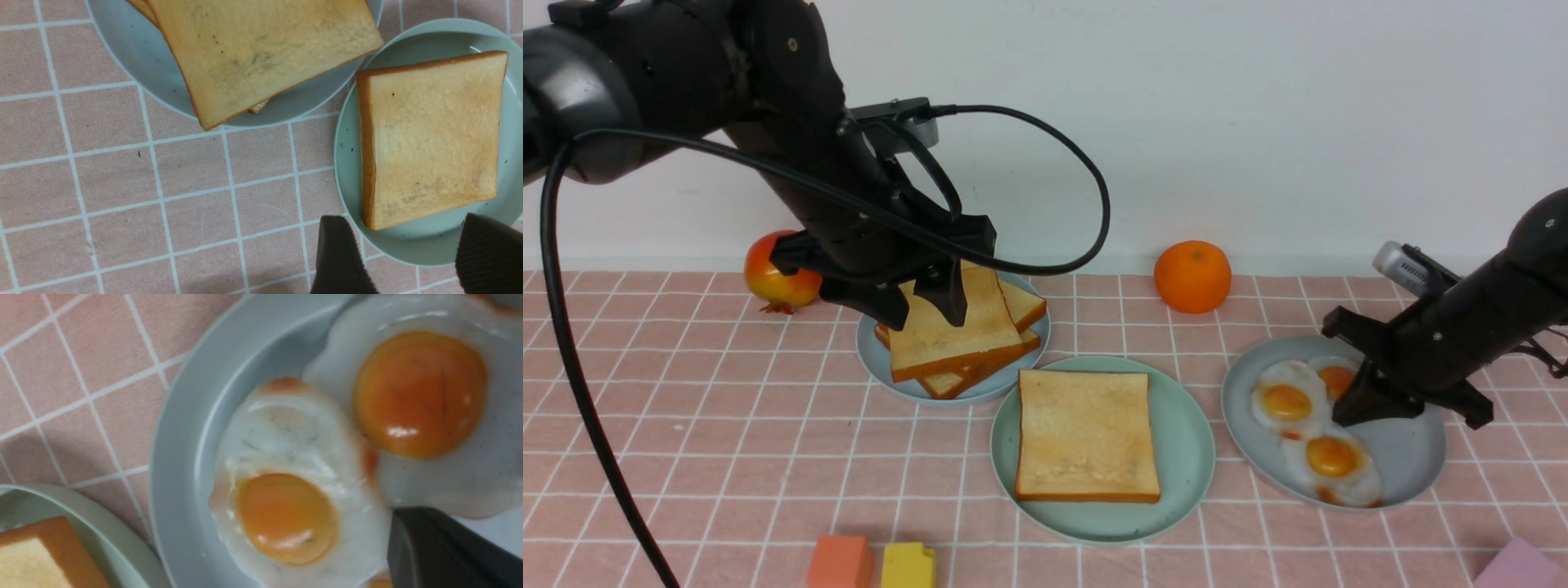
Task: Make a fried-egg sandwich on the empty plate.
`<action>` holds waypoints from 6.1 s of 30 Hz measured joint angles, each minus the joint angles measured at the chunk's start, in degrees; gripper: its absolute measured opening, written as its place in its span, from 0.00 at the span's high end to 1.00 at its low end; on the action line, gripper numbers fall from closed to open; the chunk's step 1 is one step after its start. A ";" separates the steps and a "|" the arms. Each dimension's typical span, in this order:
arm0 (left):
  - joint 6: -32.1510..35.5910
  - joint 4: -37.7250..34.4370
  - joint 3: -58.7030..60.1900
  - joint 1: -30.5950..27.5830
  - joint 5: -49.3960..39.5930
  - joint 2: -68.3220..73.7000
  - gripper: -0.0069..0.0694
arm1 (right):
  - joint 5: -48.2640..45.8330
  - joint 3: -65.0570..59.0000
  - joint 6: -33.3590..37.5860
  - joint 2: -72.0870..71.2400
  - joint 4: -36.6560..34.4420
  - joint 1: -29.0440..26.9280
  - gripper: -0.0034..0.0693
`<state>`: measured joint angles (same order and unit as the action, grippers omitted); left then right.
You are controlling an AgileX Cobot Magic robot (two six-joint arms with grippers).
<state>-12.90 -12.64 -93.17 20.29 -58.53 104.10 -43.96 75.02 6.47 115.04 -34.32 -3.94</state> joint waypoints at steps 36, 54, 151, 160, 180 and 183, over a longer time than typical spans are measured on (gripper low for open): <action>11.43 -15.03 0.00 0.00 -3.09 0.00 0.35 | 1.89 -3.20 -10.80 -8.66 16.35 7.22 0.38; 15.25 -20.63 0.09 0.00 -3.53 2.94 0.35 | 9.57 -12.42 26.13 -4.79 -30.74 -1.11 0.38; 3.95 -12.44 0.09 -14.31 3.14 7.84 0.35 | 4.96 -12.41 48.76 0.89 -57.91 17.38 0.74; 4.24 -17.71 0.09 -14.31 5.31 15.56 0.35 | 2.32 -12.41 47.68 -1.59 -50.54 17.38 0.28; 10.32 -22.13 0.09 -14.87 4.81 17.87 0.81 | -7.29 -12.29 47.38 -21.85 -48.14 14.03 0.31; 11.31 -21.52 0.09 -15.32 3.07 16.08 0.81 | -11.19 -12.29 44.72 -26.37 -46.05 11.10 0.32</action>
<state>-1.59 -34.16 -93.09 4.96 -55.46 120.18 -55.15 62.73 51.18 88.67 -80.38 7.16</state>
